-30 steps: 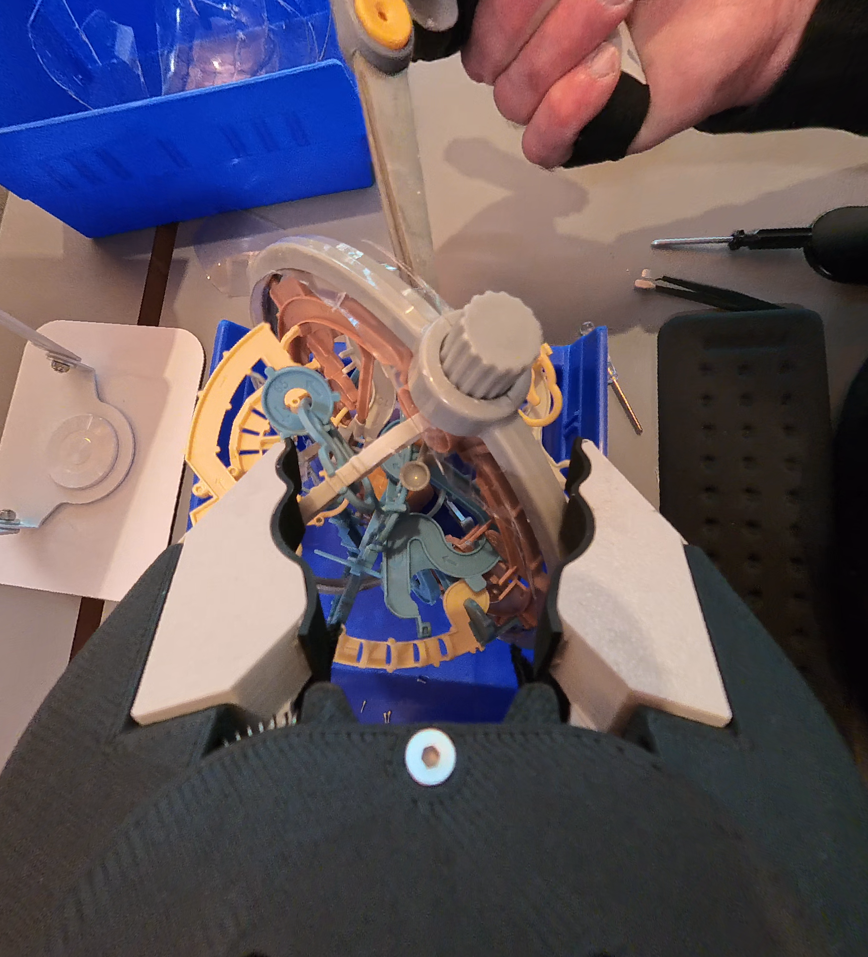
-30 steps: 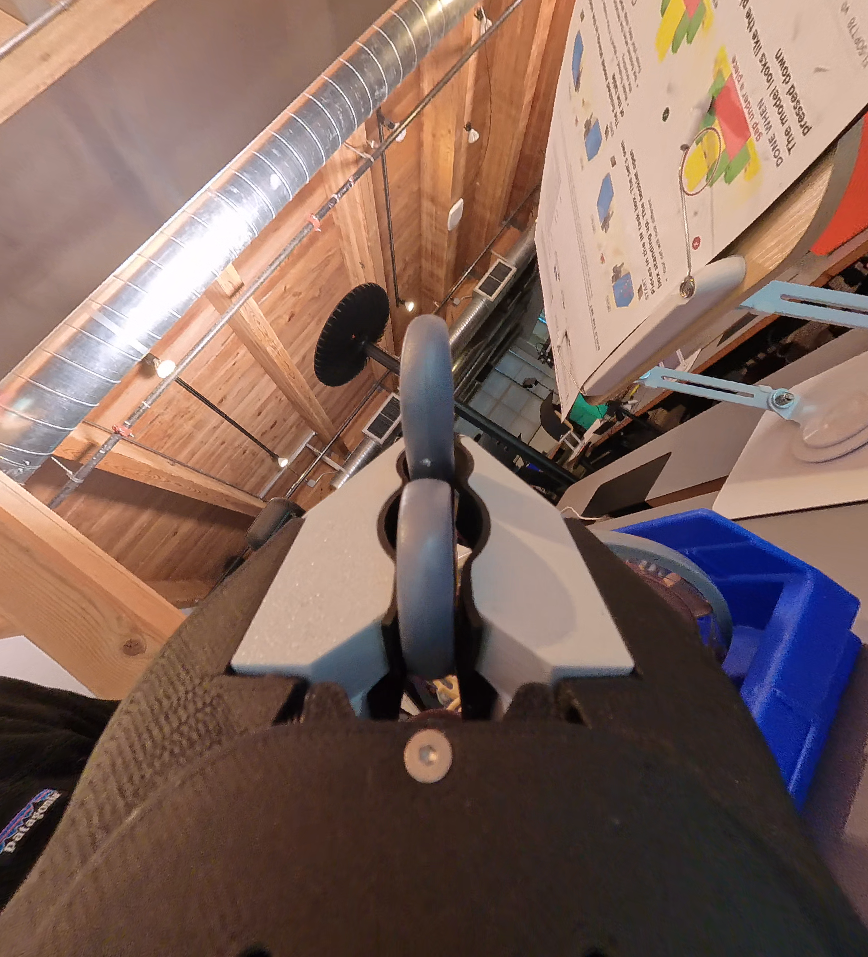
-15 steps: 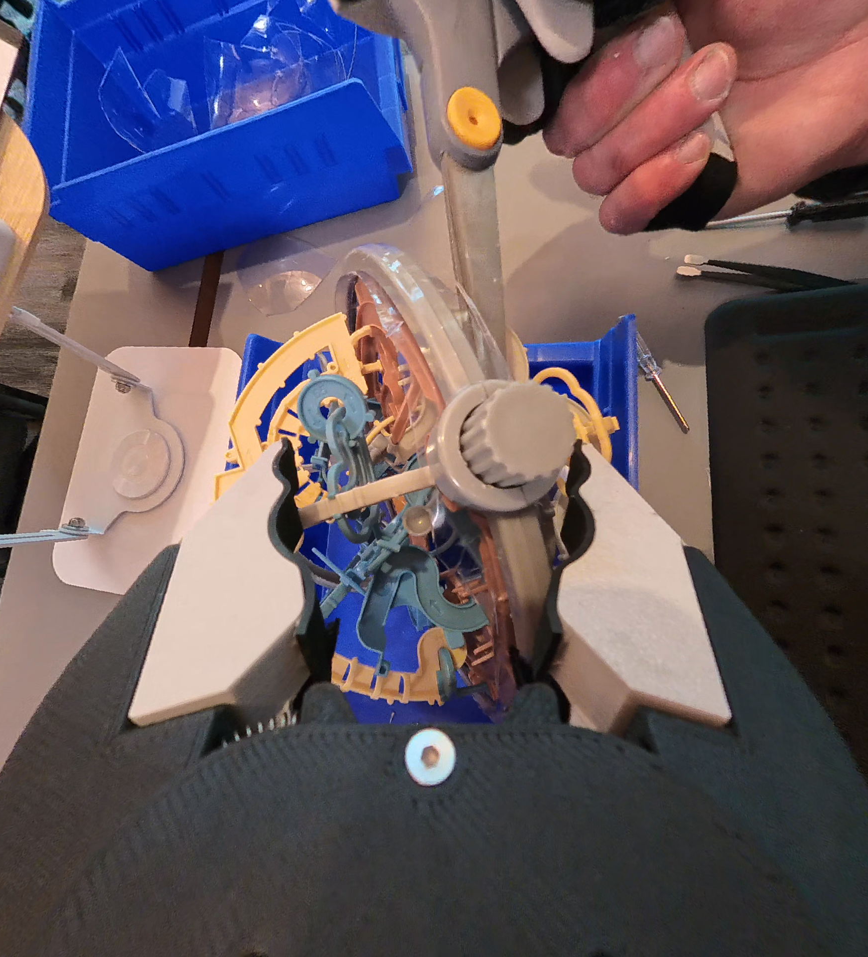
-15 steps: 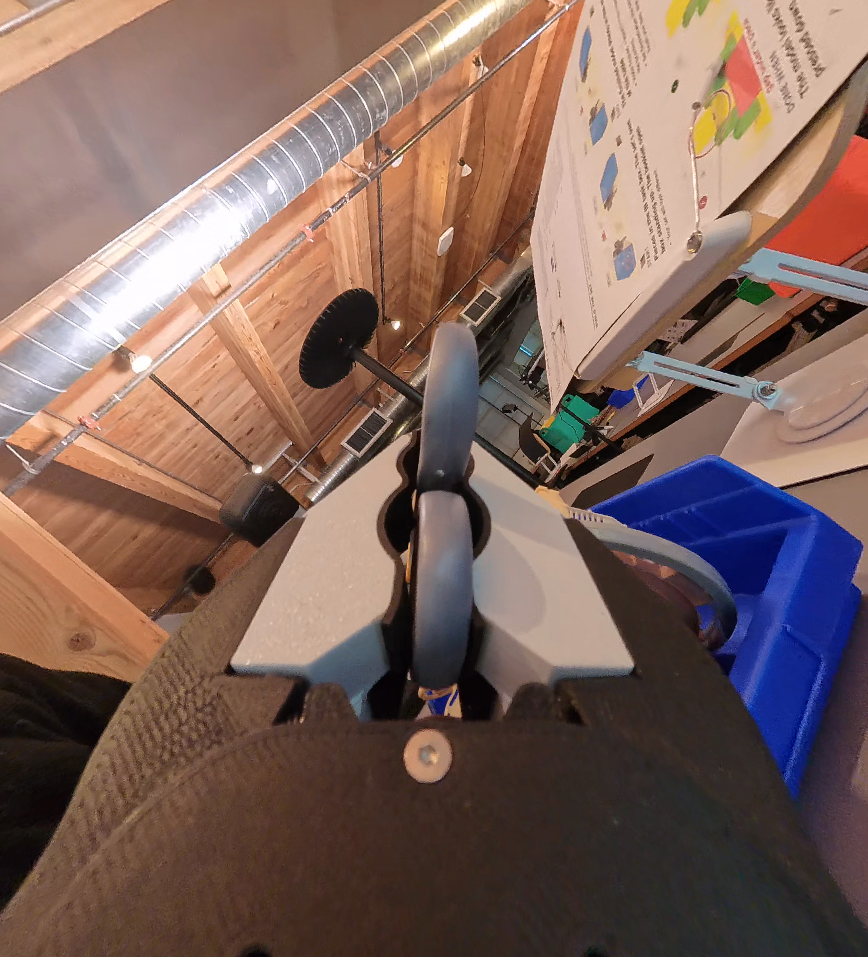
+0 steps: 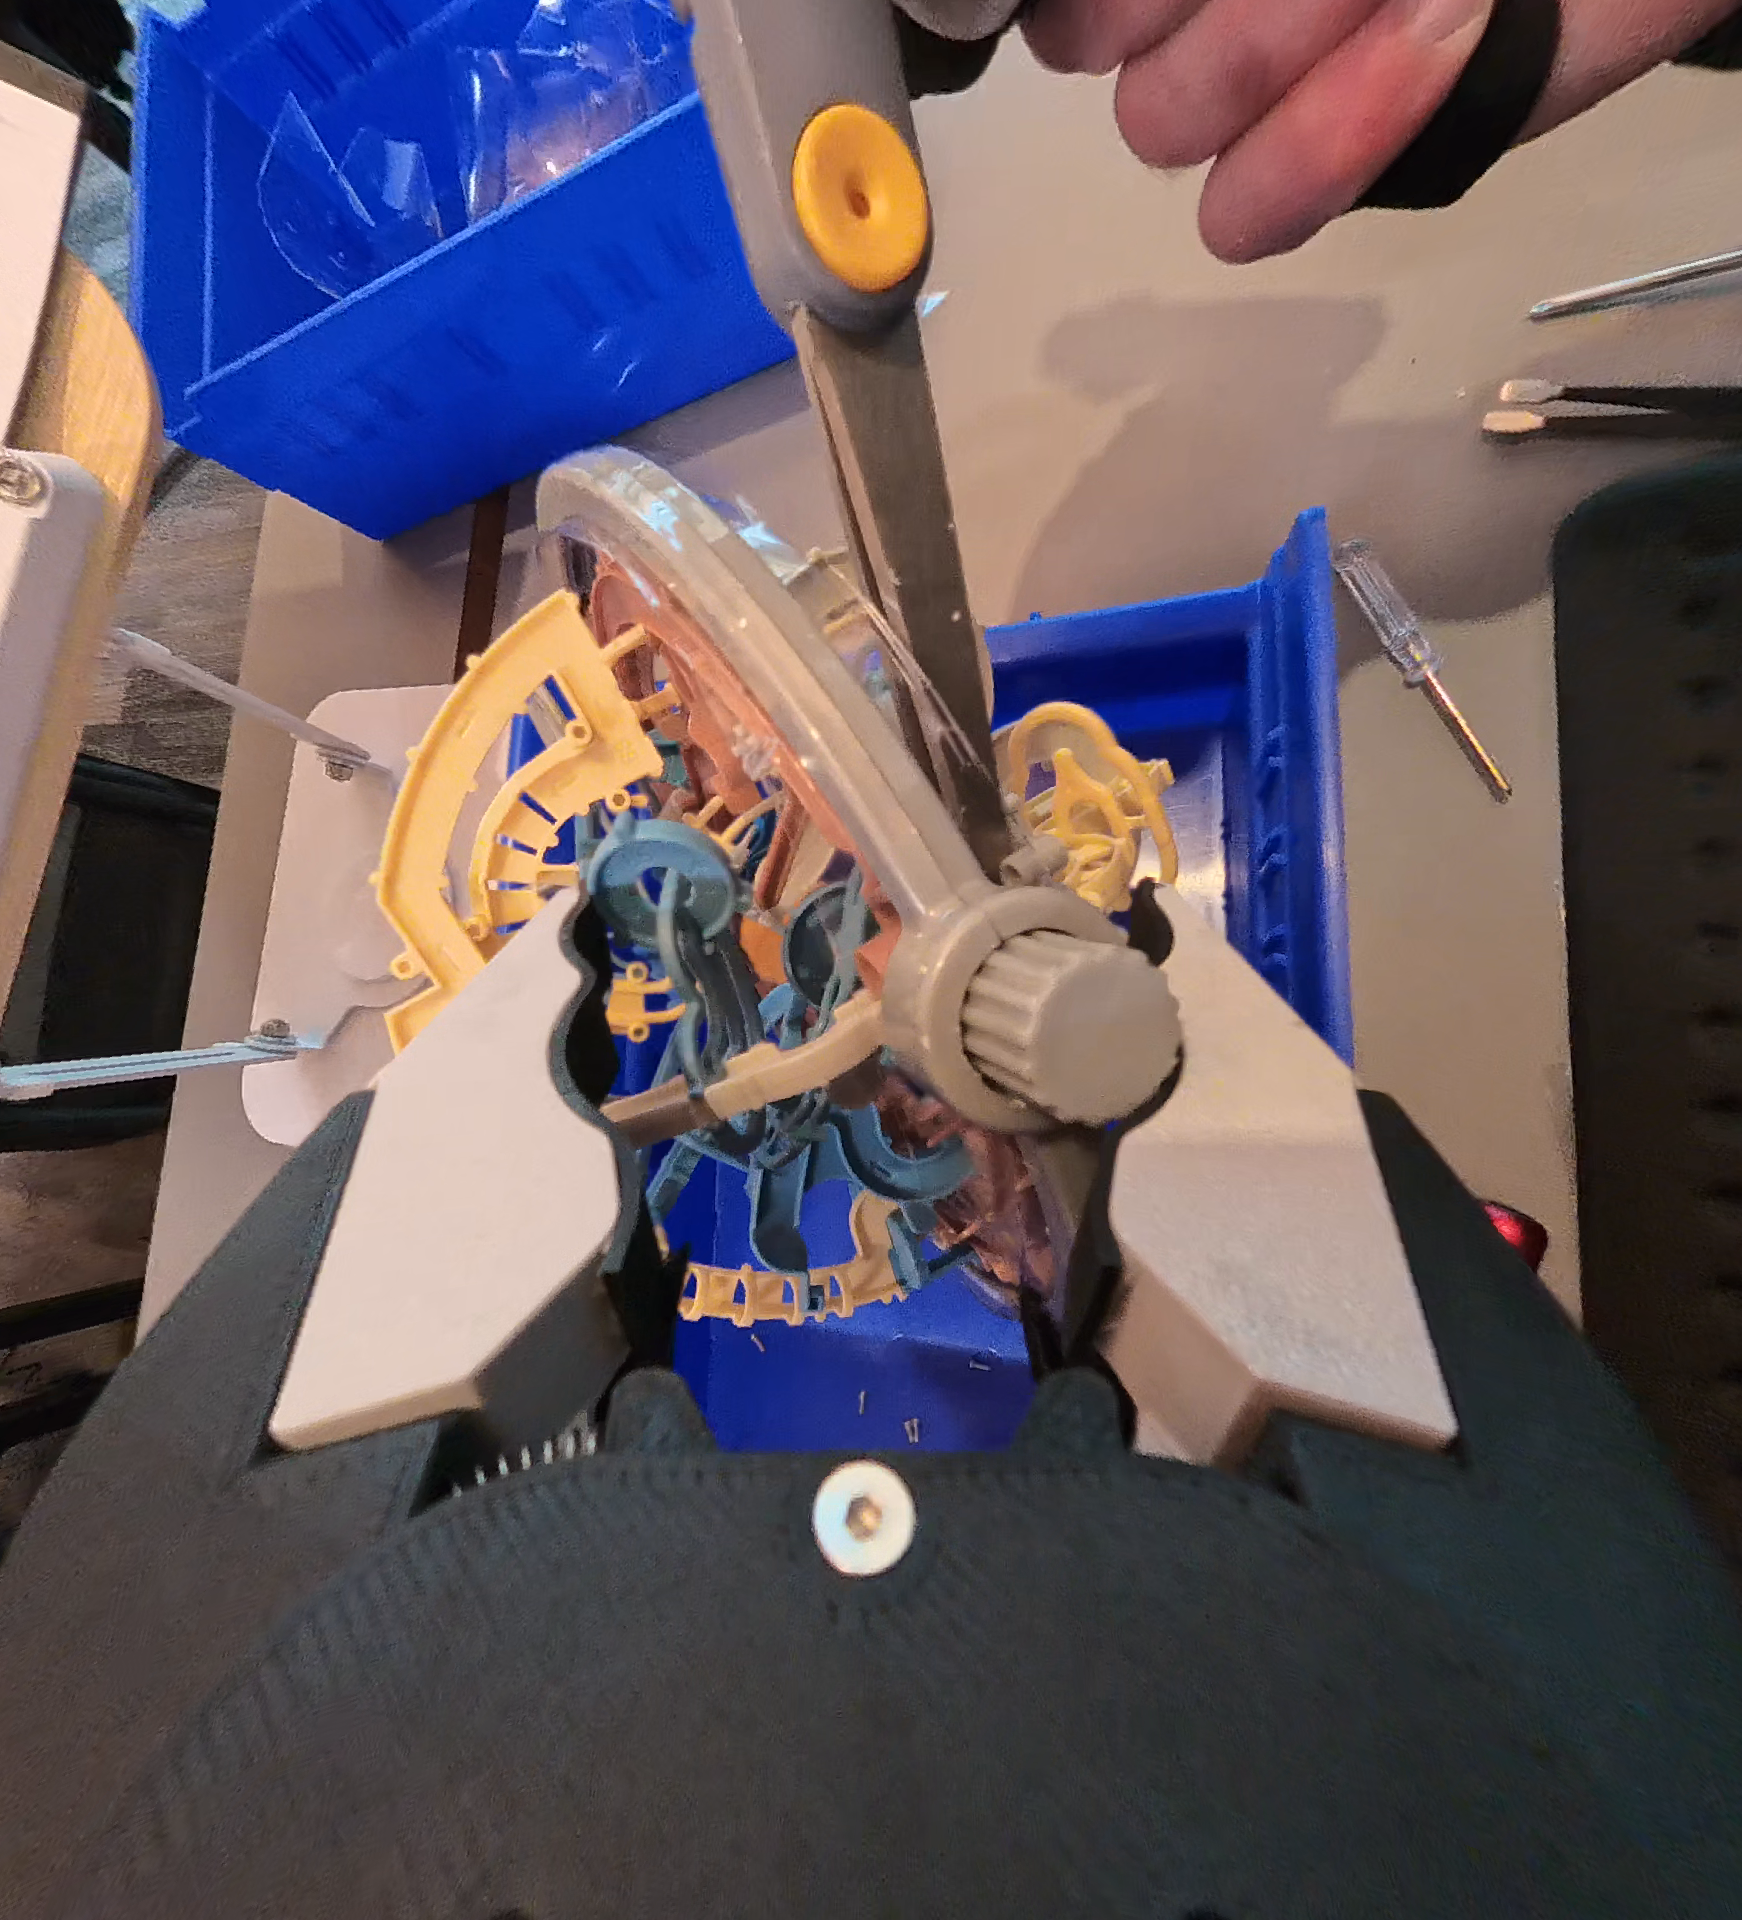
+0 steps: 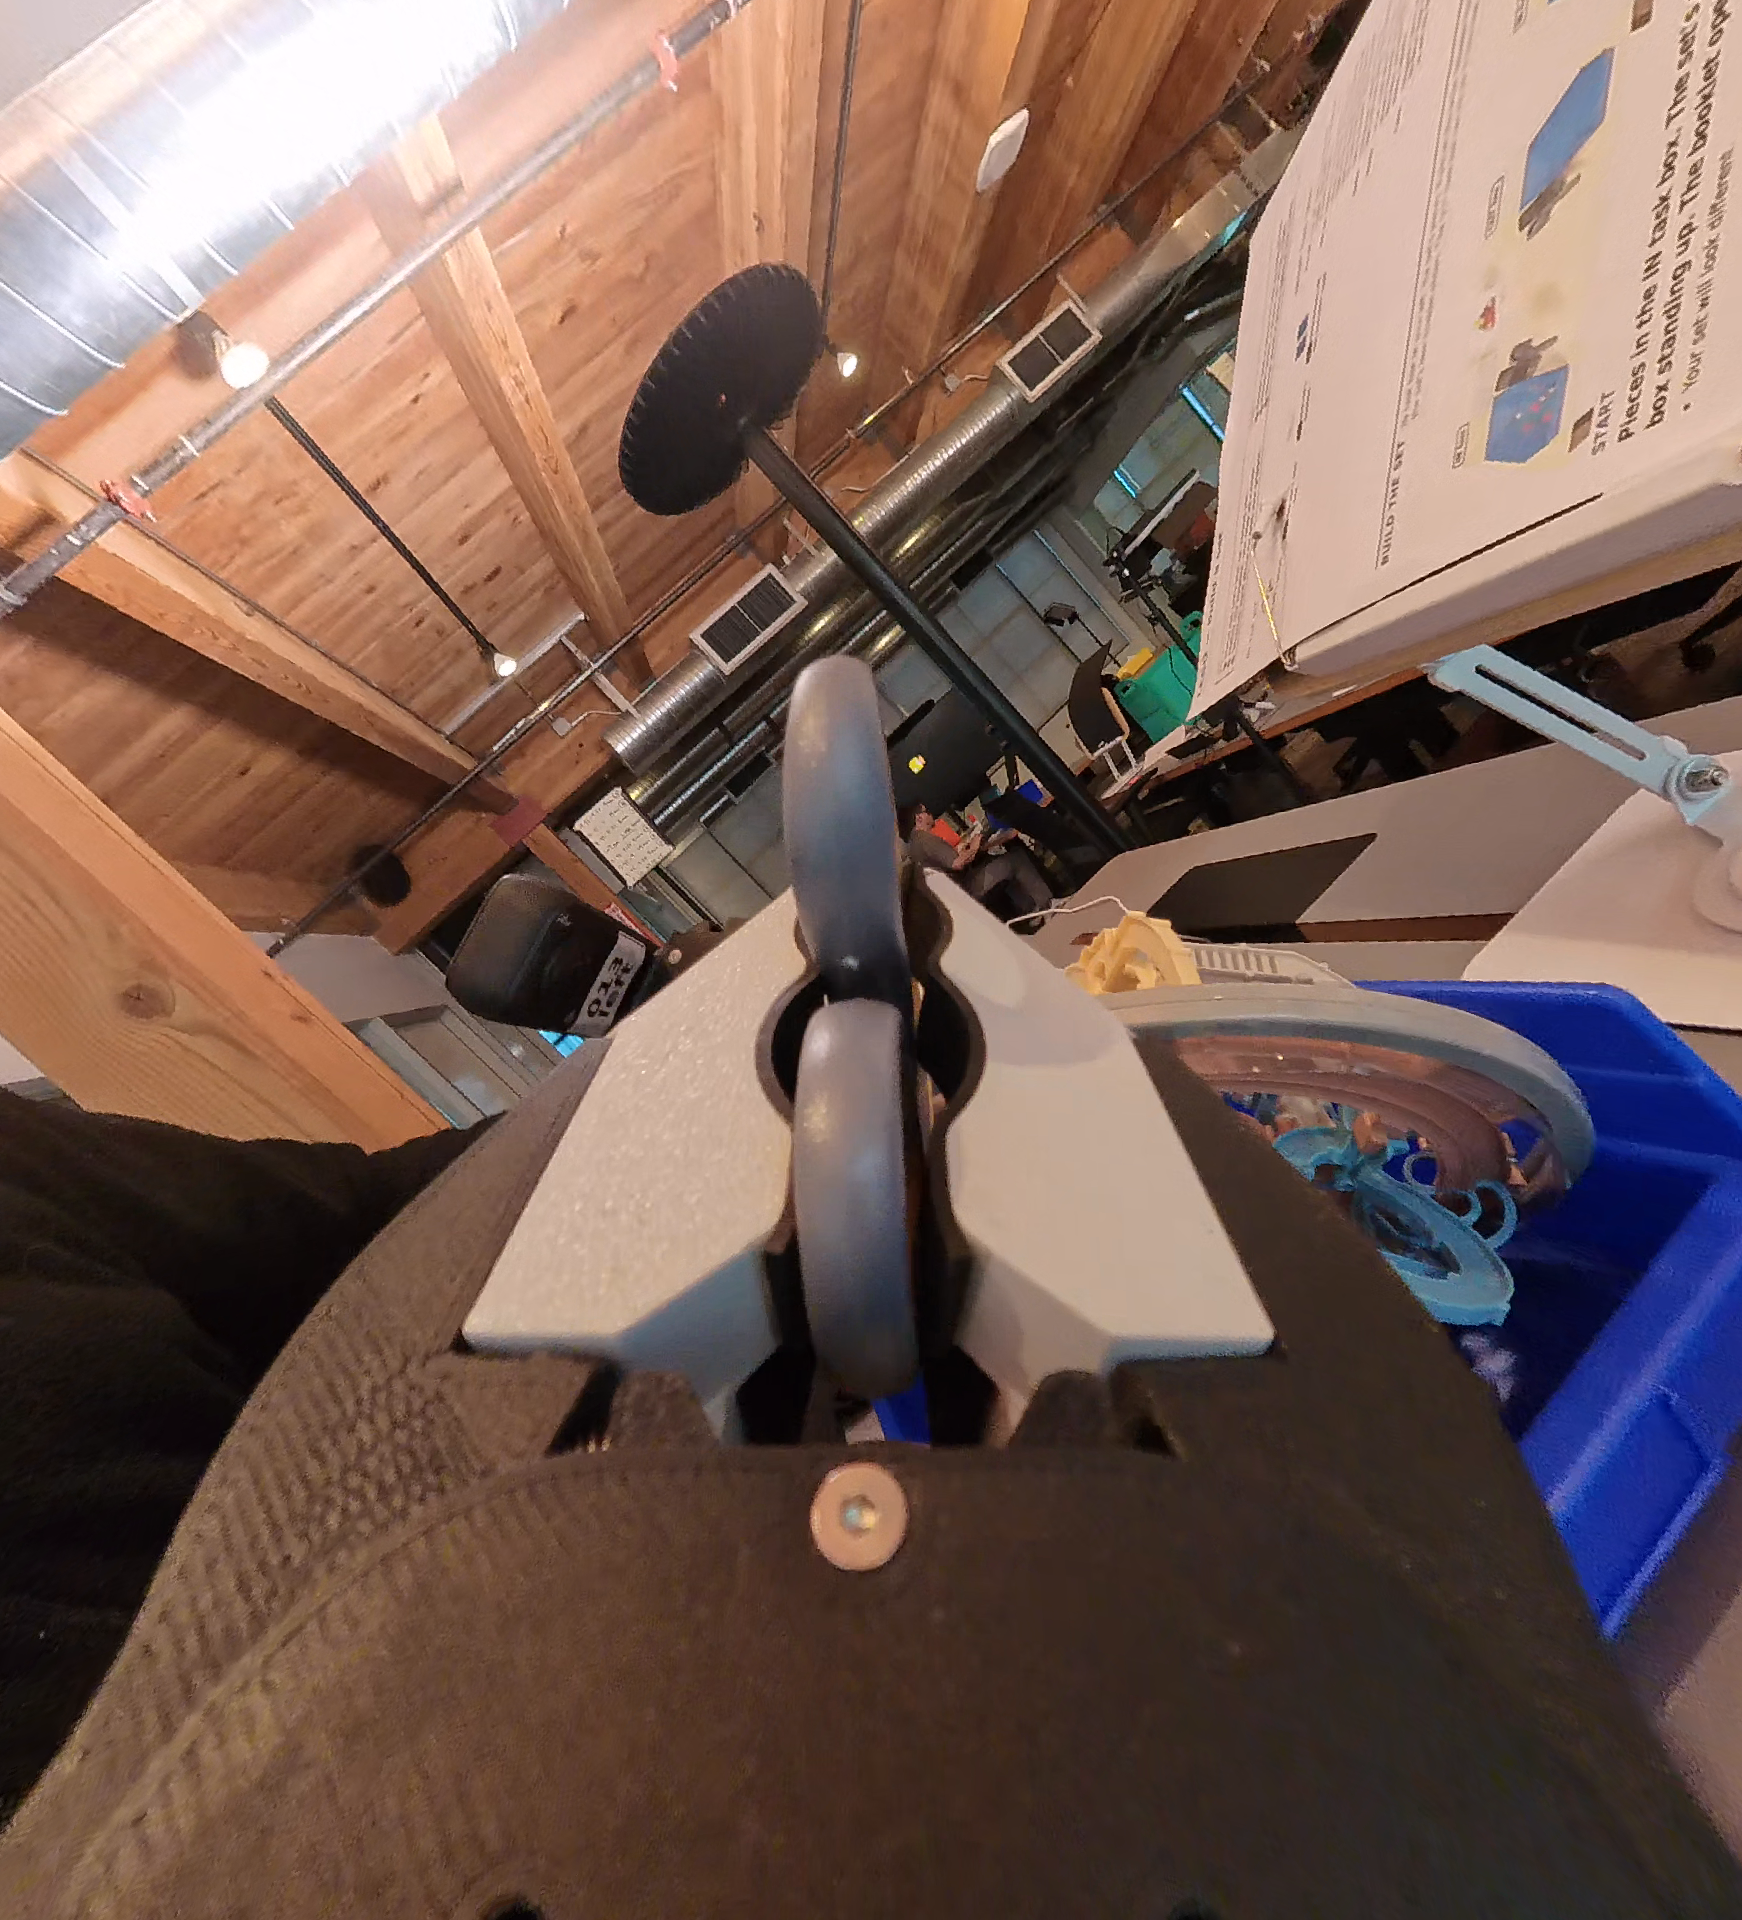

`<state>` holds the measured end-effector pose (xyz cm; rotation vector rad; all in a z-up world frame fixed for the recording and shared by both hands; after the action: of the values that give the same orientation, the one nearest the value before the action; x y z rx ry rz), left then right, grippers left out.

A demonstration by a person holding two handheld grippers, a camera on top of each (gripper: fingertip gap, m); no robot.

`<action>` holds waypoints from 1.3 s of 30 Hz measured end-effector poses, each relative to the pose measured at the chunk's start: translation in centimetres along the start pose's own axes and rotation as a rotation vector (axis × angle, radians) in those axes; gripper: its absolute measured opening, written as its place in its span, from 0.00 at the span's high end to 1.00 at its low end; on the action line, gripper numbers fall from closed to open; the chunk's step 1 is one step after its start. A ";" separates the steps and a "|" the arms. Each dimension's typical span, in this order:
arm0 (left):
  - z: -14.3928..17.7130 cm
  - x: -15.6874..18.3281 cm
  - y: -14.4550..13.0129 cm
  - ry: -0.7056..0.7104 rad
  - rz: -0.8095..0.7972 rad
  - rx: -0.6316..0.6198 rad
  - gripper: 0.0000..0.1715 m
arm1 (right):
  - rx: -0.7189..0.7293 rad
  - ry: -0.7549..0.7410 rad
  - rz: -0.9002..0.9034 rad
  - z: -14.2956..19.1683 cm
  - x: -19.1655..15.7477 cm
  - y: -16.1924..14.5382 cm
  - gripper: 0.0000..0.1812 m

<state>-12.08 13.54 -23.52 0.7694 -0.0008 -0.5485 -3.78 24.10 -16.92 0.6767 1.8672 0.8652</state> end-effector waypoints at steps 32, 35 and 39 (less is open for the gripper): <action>-2.9 2.3 0.5 0.062 -0.352 -0.233 0.50 | -0.473 0.074 0.372 -2.5 -1.4 1.3 0.94; -3.0 2.3 0.4 0.057 -0.365 -0.243 0.50 | -0.505 0.094 0.405 -2.6 -1.5 1.3 0.94; -3.1 2.2 0.5 0.054 -0.373 -0.258 0.49 | -0.551 0.111 0.453 -3.2 -1.7 1.3 0.94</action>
<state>-9.33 14.81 -25.86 0.5321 0.2632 -0.8628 -5.84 22.70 -13.97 0.7140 1.4754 1.6600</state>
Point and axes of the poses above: each gripper's, where its closed fingertips meet, z back along the fingers, y out of its top, x = y × z across the jaws, the point moved 4 cm from there along z, back along the fingers, and after that the axes turned 13 degrees about z, right-handed, at the moved point
